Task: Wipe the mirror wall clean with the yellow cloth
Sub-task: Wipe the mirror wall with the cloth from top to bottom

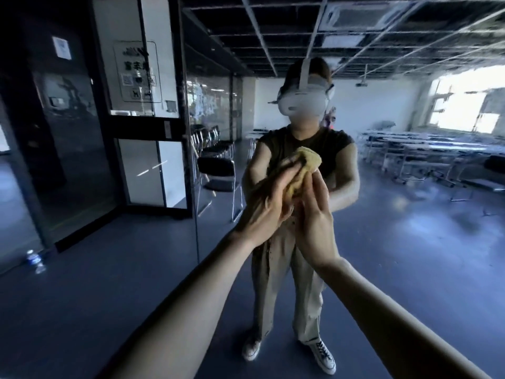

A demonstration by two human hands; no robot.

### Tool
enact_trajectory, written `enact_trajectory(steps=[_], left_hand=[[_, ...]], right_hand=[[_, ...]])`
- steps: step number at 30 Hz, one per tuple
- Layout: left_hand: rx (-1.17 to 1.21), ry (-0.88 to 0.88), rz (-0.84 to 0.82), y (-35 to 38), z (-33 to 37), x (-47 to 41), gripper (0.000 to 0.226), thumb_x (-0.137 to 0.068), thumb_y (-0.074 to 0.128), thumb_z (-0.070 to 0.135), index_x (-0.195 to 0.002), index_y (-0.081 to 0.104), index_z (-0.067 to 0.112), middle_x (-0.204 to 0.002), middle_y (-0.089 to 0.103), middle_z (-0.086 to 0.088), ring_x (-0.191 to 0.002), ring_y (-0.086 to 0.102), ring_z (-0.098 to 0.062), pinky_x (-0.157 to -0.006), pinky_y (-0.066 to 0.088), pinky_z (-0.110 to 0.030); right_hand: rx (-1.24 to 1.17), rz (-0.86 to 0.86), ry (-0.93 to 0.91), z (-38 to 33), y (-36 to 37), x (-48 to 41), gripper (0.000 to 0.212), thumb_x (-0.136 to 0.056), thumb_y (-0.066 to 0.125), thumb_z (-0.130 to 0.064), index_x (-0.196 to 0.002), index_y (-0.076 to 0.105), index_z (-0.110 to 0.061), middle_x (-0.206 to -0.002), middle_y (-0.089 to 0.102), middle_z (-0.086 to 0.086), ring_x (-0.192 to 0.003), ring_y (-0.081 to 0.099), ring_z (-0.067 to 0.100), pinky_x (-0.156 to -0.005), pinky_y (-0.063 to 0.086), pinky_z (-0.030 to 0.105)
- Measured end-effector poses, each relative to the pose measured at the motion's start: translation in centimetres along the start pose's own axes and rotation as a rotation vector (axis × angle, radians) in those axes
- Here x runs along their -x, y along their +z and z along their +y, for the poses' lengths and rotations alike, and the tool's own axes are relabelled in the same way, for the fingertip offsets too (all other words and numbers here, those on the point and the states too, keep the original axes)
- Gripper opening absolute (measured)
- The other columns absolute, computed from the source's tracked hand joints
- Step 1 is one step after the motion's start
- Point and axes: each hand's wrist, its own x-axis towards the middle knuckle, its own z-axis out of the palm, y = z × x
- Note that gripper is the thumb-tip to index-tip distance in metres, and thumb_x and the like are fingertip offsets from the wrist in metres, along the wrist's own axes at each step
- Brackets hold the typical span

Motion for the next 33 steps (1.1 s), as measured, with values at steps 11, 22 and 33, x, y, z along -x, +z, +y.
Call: enact_trajectory(steps=[11,22,33], left_hand=[[-0.406,-0.272,-0.182,-13.6,-6.5,10.4,0.073,-0.088,0.043,0.037,-0.15,0.009,0.016,-0.154,0.02,0.004,-0.138,0.028,-0.017,-0.108,0.01,-0.007],[-0.377,-0.473,-0.01,-9.7,-2.7,14.4,0.078,-0.078,0.051,-0.01,-0.146,0.02,0.011,-0.149,0.033,-0.006,-0.134,0.035,-0.023,-0.107,0.02,-0.011],[-0.32,-0.127,-0.219,-2.1,1.0,7.5,0.101,-0.068,0.049,-0.023,-0.15,0.009,0.022,-0.157,0.001,0.012,-0.145,0.007,-0.014,-0.112,0.026,-0.049]], right_hand=[[0.14,-0.015,-0.311,-5.3,9.9,-4.3,0.064,-0.076,0.046,-0.007,-0.14,0.039,0.001,-0.147,0.033,0.024,-0.138,0.021,0.034,-0.118,0.008,0.037],[0.475,-0.395,-0.888,0.6,10.8,2.0,0.041,-0.093,0.041,-0.012,-0.129,0.059,-0.022,-0.133,0.057,0.001,-0.123,0.05,0.024,-0.106,0.036,0.037],[0.609,-0.03,-0.5,11.3,-10.3,2.7,0.069,-0.087,0.061,0.006,-0.146,0.029,-0.011,-0.15,0.031,0.014,-0.141,0.027,0.032,-0.111,0.03,0.048]])
